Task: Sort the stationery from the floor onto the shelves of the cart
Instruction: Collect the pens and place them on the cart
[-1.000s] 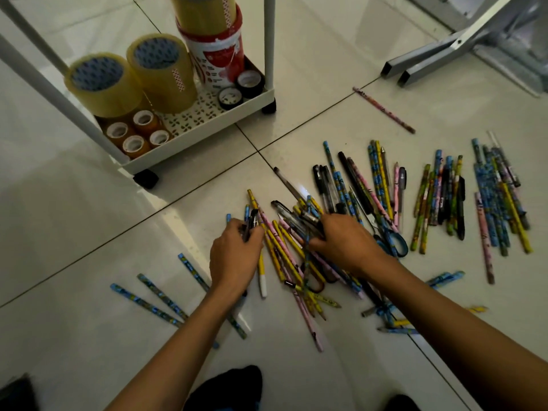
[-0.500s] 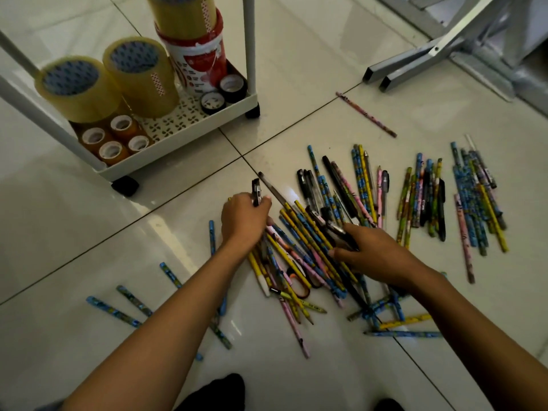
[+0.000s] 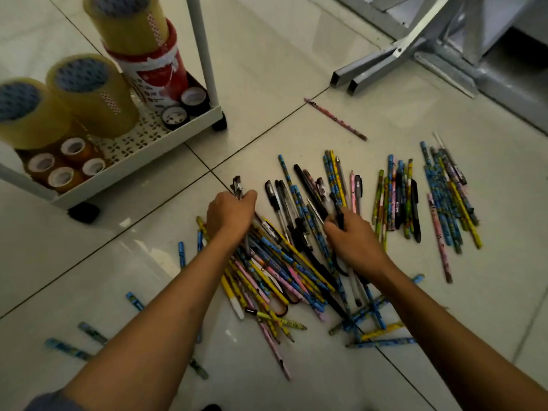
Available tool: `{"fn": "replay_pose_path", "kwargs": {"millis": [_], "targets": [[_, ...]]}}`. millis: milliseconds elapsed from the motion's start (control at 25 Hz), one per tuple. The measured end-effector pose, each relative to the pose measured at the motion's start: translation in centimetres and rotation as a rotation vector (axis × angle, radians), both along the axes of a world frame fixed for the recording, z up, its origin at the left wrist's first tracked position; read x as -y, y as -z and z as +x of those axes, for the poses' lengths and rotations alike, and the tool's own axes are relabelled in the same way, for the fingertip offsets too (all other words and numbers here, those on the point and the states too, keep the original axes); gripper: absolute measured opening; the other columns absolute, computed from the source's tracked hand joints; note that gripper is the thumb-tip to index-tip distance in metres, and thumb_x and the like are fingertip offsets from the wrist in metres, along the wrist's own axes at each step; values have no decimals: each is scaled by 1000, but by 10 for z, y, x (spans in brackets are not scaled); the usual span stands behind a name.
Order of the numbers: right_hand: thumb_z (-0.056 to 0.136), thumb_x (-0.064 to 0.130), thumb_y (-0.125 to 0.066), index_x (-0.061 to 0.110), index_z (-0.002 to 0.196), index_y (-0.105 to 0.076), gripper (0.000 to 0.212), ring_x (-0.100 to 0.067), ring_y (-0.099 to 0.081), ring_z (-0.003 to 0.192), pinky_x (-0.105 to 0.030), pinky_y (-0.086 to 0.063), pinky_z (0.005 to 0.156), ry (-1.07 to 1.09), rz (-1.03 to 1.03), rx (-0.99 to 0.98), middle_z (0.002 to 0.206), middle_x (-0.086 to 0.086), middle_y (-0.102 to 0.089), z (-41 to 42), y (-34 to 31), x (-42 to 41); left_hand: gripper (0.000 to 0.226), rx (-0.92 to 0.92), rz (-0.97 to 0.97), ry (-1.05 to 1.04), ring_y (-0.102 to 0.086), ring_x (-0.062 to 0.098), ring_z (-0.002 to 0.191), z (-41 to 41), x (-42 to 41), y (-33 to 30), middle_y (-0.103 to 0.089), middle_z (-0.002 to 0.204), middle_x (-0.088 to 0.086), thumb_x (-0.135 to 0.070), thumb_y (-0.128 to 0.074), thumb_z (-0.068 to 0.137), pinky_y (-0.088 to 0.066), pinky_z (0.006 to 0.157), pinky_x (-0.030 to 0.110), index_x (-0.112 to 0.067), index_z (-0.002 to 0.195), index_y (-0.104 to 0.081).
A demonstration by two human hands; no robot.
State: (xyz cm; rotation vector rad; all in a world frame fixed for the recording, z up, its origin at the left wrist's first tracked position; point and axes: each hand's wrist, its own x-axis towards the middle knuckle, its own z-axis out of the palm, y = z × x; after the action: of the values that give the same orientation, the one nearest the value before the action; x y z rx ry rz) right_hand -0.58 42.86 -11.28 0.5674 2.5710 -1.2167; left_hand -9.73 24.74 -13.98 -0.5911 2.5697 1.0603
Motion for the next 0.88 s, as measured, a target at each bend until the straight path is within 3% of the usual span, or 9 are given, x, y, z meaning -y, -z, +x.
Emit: {"fn": "replay_pose_path", "kwargs": {"millis": [120,200,320,440,520,600,720,880], "targets": [[94,19,-50,11,81,-51,15,-15,-48,61,-26,-34,50,-51,57,-24,69,-3,-53,-21,4,9,44,-15,104,-74,-52,23,61,4,5,-4,-62,70,7,-40,-49,88,-35,54,28,-2,75,-66],[93,22,-54,7,91,-56,15,-20,-55,72,-28,-38,57,-112,137,-23,79,-5,-58,-37,9,14,42,-44,166,-103,-55,25,61,8,9,-7,-63,66,6,-39,-47,89,-39,56,28,-5,68,-63],[90,34,-62,10,85,-52,27,-24,-55,77,-29,-39,62,-178,243,-16,84,-7,-56,-57,19,27,40,-106,241,-91,-62,25,61,16,15,-10,-69,64,6,-32,-47,89,-48,65,32,-12,55,-56],[86,45,-66,13,92,-53,35,-28,-58,89,-30,-38,65,-235,377,-18,97,-11,-58,-64,22,43,39,-163,267,-72,-54,18,51,24,16,-9,-61,56,2,-28,-50,91,-40,60,28,-15,54,-52],[86,41,-66,7,103,-57,39,-30,-59,97,-32,-39,68,-269,451,-15,107,-13,-58,-66,20,49,36,-183,299,-60,-54,14,51,27,15,-9,-59,57,1,-33,-54,93,-39,57,26,-15,63,-57],[86,39,-66,5,103,-59,40,-31,-61,95,-31,-40,65,-296,481,5,105,-13,-59,-69,17,53,37,-189,324,-51,-56,12,53,29,15,-9,-60,57,0,-41,-54,93,-41,57,24,-14,69,-61],[82,40,-69,5,98,-60,39,-30,-62,91,-30,-38,62,-315,496,32,100,-12,-59,-74,16,59,46,-200,294,-43,-58,12,52,31,16,-9,-61,56,0,-42,-47,97,-40,57,23,-16,61,-59],[83,27,-65,4,104,-59,32,-29,-60,95,-29,-36,64,-325,556,3,108,-13,-57,-70,15,69,47,-195,338,-40,-64,19,57,32,16,-11,-66,61,4,-44,-42,98,-47,64,28,-17,64,-60]]}}
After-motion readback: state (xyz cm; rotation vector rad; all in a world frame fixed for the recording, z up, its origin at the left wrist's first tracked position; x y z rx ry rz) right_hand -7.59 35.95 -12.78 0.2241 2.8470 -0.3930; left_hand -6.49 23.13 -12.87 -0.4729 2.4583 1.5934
